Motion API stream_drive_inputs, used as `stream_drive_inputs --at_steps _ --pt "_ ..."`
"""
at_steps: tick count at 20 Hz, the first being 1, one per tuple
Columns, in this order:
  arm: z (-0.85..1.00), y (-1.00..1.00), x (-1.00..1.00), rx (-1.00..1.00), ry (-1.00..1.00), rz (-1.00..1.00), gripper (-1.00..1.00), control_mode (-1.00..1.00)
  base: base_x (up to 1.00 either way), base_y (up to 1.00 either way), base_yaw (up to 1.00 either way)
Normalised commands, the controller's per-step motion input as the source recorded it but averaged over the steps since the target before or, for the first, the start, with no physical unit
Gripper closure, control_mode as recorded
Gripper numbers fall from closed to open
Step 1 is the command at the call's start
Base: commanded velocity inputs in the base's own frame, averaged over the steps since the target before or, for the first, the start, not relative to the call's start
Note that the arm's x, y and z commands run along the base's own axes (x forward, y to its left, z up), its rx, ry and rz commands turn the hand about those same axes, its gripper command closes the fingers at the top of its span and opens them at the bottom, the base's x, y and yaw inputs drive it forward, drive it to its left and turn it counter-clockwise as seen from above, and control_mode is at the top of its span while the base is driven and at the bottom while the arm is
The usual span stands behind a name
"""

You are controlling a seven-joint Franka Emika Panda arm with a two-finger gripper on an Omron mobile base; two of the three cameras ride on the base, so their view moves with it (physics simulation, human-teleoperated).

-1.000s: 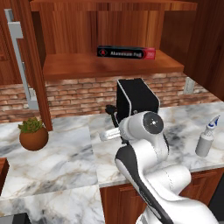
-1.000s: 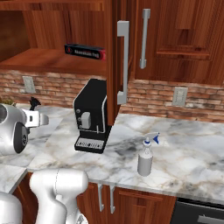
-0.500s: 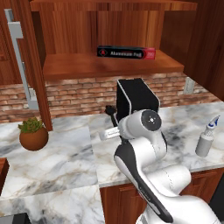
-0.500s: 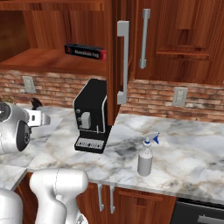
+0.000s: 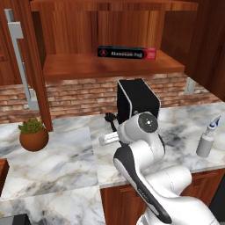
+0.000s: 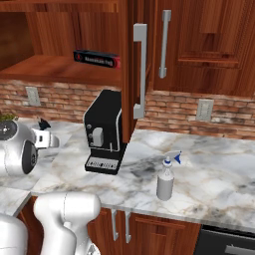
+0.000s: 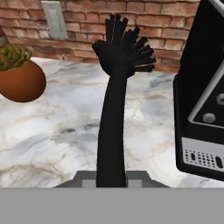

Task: Pick the spray and dish brush from the cabinet and place them on the counter.

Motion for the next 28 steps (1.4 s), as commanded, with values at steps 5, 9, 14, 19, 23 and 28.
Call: stream_drive_inputs --at_steps 5,9,14,19,23,28 --pt "-0.41 0.02 0.08 0.0 0.0 0.0 1.0 -1.0 0.0 0.0 0.0" --pt "-0.35 0.02 0.07 0.0 0.0 0.0 1.0 -1.0 0.0 0.0 0.0" --pt "-0.2 0.03 0.12 0.0 0.05 0.0 1.0 -1.0 0.0 0.0 0.0" --pt "-0.23 0.02 0.15 0.0 0.1 0.0 1.0 -1.0 0.0 0.0 0.0" --pt "-0.34 0.08 0.21 0.0 0.12 0.0 1.0 -1.0 0.0 0.0 0.0" --pt "-0.37 0.14 0.21 0.0 0.12 0.0 1.0 -1.0 0.0 0.0 0.0"
